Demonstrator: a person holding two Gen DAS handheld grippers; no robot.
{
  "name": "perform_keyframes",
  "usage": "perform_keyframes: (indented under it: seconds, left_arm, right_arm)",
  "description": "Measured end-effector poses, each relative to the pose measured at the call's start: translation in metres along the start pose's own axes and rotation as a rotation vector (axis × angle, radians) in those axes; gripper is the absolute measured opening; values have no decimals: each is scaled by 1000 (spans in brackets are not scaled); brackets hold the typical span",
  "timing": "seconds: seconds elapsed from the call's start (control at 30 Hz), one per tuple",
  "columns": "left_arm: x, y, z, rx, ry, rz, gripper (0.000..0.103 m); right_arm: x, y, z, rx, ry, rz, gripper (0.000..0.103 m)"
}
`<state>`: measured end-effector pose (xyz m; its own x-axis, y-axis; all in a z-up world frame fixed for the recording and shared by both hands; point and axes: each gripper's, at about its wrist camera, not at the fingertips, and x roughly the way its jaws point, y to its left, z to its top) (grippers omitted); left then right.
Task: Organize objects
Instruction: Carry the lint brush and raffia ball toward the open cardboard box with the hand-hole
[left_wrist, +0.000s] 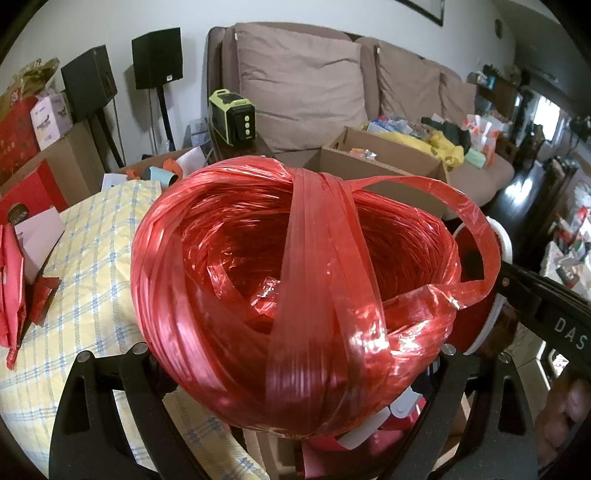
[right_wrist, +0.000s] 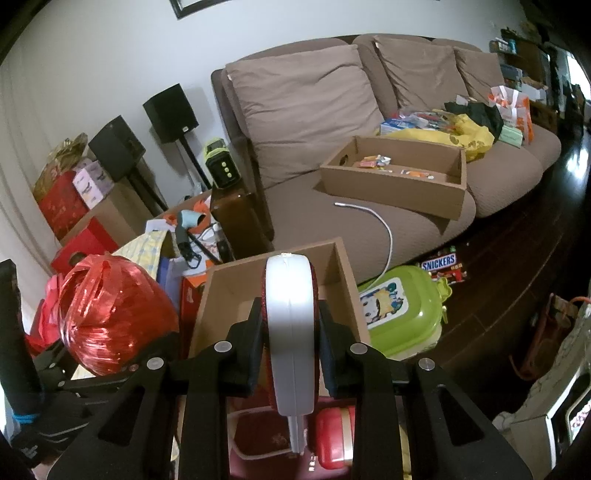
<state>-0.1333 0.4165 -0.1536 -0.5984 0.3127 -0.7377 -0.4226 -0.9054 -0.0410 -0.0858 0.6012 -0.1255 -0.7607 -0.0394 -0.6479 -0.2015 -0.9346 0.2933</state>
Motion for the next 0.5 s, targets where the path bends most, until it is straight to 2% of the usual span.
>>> perform_keyframes:
  seconds: [0.5]
  left_arm:
    - [18, 2, -6, -18, 35, -3, 93]
  right_arm:
    - [7, 6, -3, -17, 28, -5, 26]
